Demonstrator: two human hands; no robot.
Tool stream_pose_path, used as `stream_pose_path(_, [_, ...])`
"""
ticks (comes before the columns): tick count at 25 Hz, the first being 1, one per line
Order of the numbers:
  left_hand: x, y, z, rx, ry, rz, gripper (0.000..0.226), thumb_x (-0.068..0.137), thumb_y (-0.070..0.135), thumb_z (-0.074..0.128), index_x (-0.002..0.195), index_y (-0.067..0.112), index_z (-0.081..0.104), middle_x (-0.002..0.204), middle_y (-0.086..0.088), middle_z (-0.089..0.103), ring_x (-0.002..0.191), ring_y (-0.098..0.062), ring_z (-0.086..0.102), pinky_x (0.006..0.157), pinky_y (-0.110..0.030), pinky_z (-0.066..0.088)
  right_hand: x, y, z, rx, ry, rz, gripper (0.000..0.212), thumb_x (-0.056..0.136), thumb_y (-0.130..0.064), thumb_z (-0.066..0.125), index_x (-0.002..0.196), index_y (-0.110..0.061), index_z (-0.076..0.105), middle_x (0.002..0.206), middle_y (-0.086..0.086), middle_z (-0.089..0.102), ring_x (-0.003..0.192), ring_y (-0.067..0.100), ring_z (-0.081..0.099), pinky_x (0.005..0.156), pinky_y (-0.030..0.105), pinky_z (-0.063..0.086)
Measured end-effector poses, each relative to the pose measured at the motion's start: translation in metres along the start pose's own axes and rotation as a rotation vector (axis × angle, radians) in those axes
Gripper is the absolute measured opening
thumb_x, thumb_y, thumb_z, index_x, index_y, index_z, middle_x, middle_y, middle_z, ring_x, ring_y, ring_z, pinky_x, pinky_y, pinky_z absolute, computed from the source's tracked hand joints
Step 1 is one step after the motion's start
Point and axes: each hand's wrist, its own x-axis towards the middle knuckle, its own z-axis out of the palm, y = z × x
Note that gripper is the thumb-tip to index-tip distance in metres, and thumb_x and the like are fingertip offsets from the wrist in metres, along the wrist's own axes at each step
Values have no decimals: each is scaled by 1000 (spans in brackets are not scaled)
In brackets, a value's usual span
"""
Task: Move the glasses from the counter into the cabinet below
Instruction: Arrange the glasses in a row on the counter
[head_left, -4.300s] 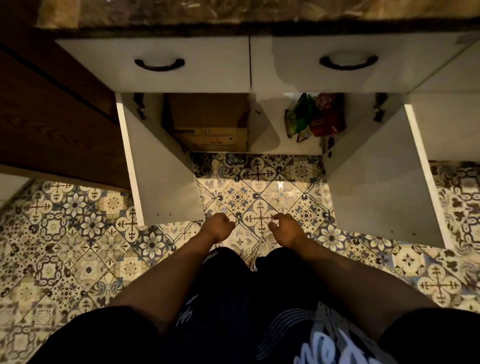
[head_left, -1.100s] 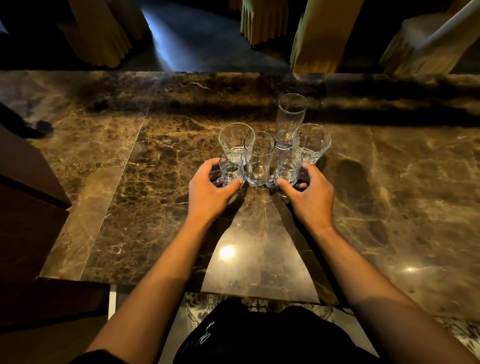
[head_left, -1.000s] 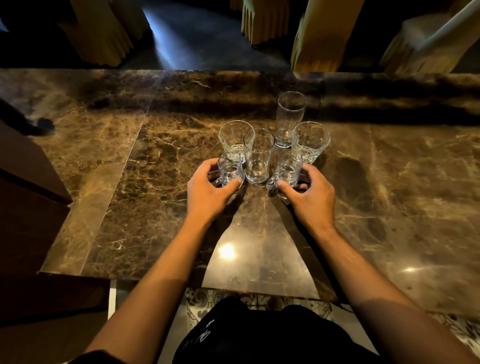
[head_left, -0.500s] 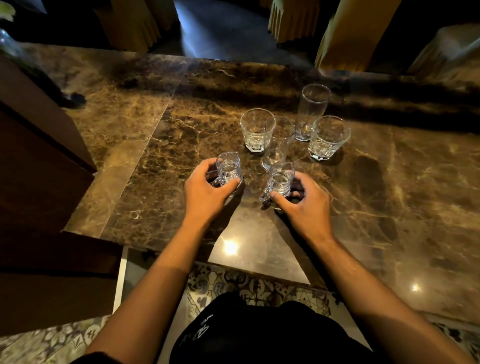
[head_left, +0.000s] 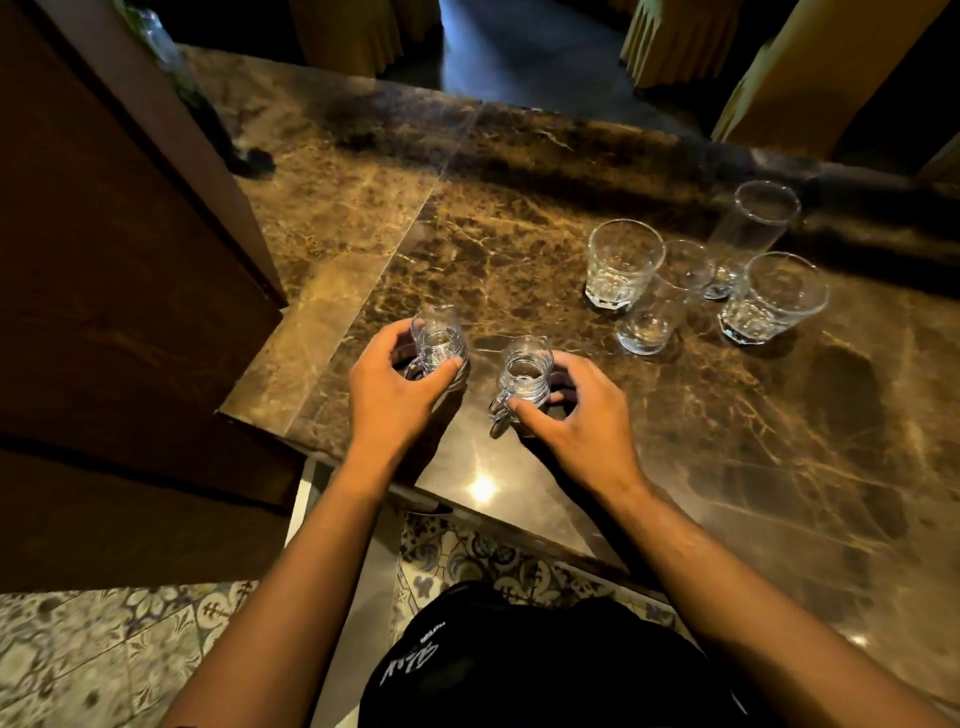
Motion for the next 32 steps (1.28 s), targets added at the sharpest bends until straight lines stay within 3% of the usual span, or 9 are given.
stream_pose_path(7, [9, -27, -45, 33, 59, -52, 51, 74, 38, 84, 119, 29, 62, 115, 10, 70, 105, -7, 68, 90, -41, 59, 12, -24, 50, 18, -77, -68, 46, 75, -45, 79, 117, -36, 62, 109, -21, 64, 97, -1, 64, 81, 25, 57])
stream_pose_path(12, [13, -36, -59, 43, 82, -57, 54, 73, 42, 83, 121, 29, 62, 116, 11, 69, 107, -5, 67, 91, -43, 58, 19, -30, 72, 21, -122, -85, 49, 76, -45, 79, 120, -35, 61, 112, -19, 63, 98, 2, 63, 81, 26, 57])
stream_pose_path(18, [19, -42, -58, 66, 85, -12, 51, 75, 37, 85, 120, 31, 61, 115, 11, 68, 104, -4, 67, 89, -39, 59, 26, -35, 79, 24, -123, -104, 49, 76, -41, 80, 122, -34, 62, 112, -20, 63, 99, -2, 62, 80, 16, 54])
stream_pose_path(21, [19, -45, -58, 96, 82, 27, 52, 76, 38, 85, 121, 33, 60, 116, 14, 66, 104, -1, 65, 89, -29, 58, 28, -37, 82, 26, -124, -97, 49, 76, -40, 80, 122, -35, 62, 111, -21, 63, 99, 0, 62, 79, 15, 54])
stream_pose_path(25, [20, -49, -61, 122, 56, 65, 57, 75, 33, 86, 124, 28, 59, 119, 9, 65, 103, 2, 63, 83, -4, 47, 30, -39, 85, 21, -134, -98, 50, 76, -40, 80, 122, -32, 62, 111, -18, 62, 98, -1, 61, 79, 18, 54])
stream_pose_path(32, [22, -55, -61, 99, 27, 77, 60, 75, 32, 86, 127, 26, 57, 121, 7, 63, 107, -8, 66, 89, -31, 59, 31, -41, 88, -6, -155, -97, 52, 77, -43, 79, 124, -32, 60, 111, -18, 60, 98, 1, 59, 81, 20, 54])
